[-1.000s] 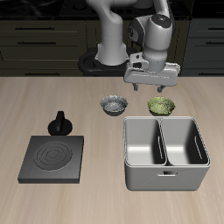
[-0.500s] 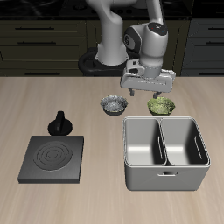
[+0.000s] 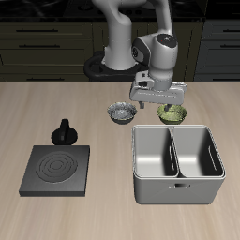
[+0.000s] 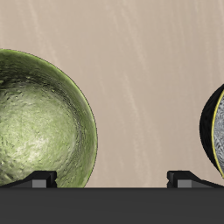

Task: Place the green bowl on the flat stove

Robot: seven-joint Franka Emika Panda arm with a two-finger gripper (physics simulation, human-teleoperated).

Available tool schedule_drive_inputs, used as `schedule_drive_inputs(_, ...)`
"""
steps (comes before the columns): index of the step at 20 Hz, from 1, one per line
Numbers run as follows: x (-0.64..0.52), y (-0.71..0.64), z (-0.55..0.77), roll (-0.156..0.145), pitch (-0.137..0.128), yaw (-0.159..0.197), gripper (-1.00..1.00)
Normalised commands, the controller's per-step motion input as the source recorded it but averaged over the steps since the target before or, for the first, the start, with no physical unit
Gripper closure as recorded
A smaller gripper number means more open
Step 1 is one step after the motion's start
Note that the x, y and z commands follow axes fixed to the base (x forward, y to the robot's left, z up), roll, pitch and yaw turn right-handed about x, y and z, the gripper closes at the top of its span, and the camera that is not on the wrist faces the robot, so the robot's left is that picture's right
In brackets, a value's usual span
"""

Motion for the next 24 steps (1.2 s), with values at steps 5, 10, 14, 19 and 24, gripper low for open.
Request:
schedule_drive_inputs(5,-0.12,0.25,-0.23,0.066,0.031,0.007,-1.00)
schedule_drive_inputs(10,0.00,0.10,-0.20,0.056,0.029,0.001,-1.00)
schedule_drive_inputs(14,0.03,-0.02,-0.18,0.052,0.005,-0.013,1.00)
schedule_drive_inputs(19,-0.02,-0.04,-0.18,0.021,0.044,-0.038,1.00)
schedule_drive_inputs(24,-0.04,-0.06,0.09,0.027,-0.013,-0.021,1.00)
